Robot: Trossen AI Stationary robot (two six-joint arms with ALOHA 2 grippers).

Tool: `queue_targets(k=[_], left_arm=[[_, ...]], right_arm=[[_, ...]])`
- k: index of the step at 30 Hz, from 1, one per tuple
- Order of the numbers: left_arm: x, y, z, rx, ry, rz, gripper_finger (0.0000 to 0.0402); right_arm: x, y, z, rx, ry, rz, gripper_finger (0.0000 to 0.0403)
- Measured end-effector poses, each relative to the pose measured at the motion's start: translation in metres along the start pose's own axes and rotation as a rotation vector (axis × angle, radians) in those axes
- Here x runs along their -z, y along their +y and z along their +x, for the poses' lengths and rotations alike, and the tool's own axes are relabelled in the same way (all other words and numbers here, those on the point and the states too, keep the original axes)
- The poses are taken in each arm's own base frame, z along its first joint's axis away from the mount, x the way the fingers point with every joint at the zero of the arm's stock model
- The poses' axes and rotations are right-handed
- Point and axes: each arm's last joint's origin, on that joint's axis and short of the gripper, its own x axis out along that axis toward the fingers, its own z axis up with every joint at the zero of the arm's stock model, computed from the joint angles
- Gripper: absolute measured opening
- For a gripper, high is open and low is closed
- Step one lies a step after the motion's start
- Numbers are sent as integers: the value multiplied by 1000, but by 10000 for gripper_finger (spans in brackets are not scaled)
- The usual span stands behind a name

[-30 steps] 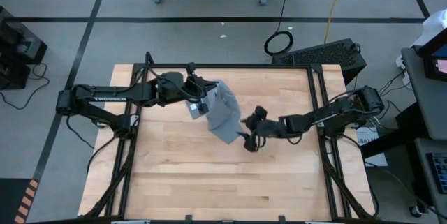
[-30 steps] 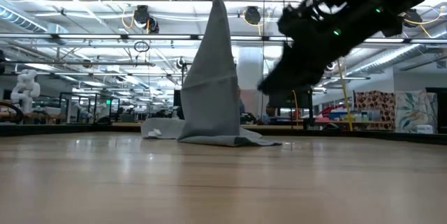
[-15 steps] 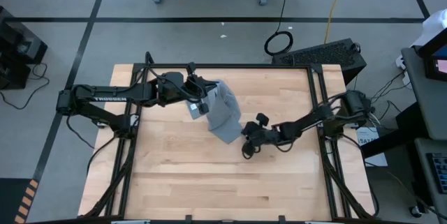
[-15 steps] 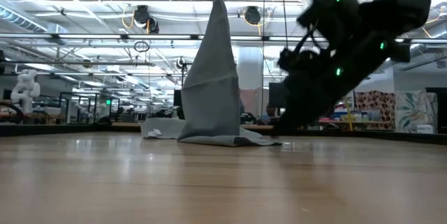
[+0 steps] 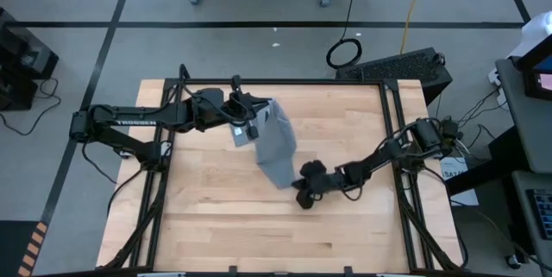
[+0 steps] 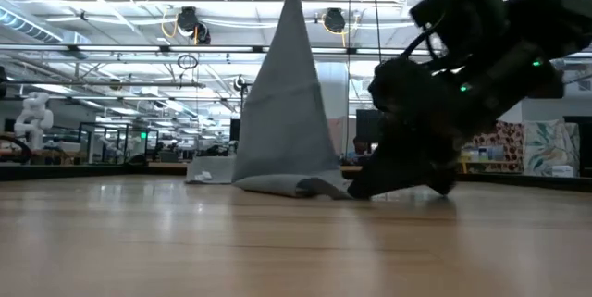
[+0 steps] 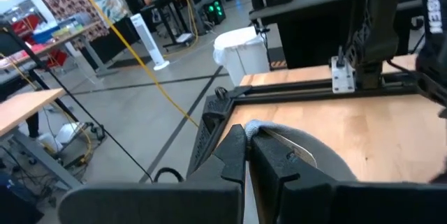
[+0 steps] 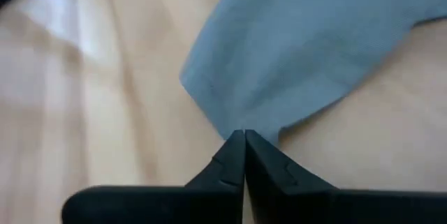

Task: Roll towel
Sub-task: Fold the gray towel on the table

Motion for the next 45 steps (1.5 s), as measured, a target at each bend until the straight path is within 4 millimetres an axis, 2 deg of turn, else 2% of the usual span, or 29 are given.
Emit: queue_targets(k=[5, 9, 13, 16, 19, 24, 29, 33, 36, 39, 45], left_arm=[[-2, -1, 0, 16, -21, -4, 11], [-3, -1, 0, 18, -28, -5, 11], [-3, -3, 0, 53, -37, -14, 11], [-3, -4, -1, 88, -44, -36, 11], [-4, -7, -1, 97, -46, -52, 11], [-5, -11, -3, 112, -49, -52, 11], [-5, -12, -3, 99, -47, -51, 11], [-4, -13, 0, 96, -43, -50, 11], [0, -16, 6, 99, -29, -47, 11], [4, -19, 14, 99, -25, -46, 11], [6, -21, 19, 80, -23, -47, 11]], right_arm=[[8, 25, -10, -77, -144, 87, 3], [10, 32, -17, -59, -212, 46, 4], [-3, 37, -29, -38, -257, -48, 4], [-29, 36, -43, -16, -318, -110, 10], [-55, 30, -58, 22, -368, -167, 38], [-91, 18, -77, 92, -457, -297, 124], [-101, 8, -71, 104, -441, -416, 201], [-105, -4, -55, 84, -428, -471, 220], [-114, -7, -49, 29, -486, -476, 210], [-118, -11, -45, 29, -501, -481, 175], [-118, -19, -47, 88, -416, -500, 22]])
